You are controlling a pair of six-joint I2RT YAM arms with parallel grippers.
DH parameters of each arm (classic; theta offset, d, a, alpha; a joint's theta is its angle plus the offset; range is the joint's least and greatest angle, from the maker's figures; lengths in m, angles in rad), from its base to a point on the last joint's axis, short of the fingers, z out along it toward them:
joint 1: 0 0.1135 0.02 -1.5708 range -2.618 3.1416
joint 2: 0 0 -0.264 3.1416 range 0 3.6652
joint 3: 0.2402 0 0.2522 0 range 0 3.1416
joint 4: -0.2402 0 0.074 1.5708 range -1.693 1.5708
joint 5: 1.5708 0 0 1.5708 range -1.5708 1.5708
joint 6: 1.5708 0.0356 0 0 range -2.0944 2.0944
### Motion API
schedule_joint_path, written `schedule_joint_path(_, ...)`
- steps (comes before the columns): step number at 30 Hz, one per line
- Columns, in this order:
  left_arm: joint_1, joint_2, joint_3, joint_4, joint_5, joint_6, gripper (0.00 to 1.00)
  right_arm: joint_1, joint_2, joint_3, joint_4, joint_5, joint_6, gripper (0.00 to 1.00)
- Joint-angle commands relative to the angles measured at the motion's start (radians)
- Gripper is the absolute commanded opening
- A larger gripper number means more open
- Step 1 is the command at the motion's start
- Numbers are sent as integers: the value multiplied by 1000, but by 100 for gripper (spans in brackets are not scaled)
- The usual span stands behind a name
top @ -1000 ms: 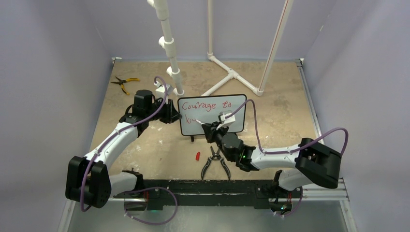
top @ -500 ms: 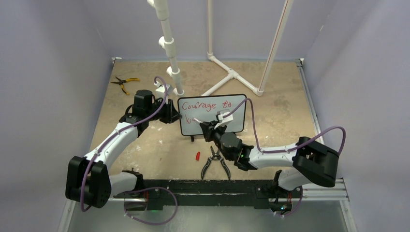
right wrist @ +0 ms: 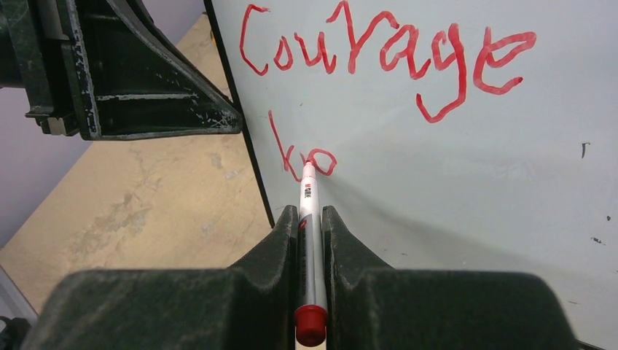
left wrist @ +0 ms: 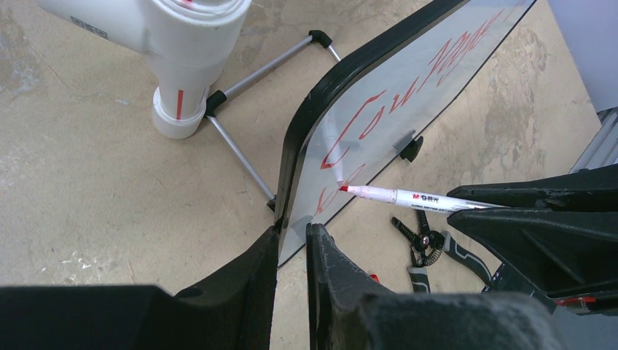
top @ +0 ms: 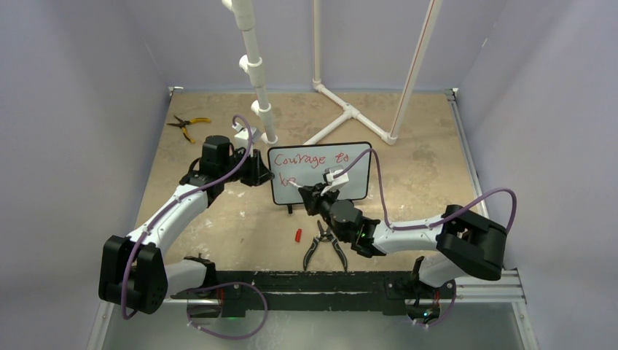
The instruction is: Write a sentence on the whiteboard
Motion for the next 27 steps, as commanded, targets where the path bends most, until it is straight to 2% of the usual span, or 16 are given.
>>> schedule_joint_path(1,8,-16,5,18,6,8,19,-6,8,-5,-27,8,23,0)
schedule_joint_path(27,8,-19,4,19,-3,10,19,-4,-58,-41,-82,84,59,0)
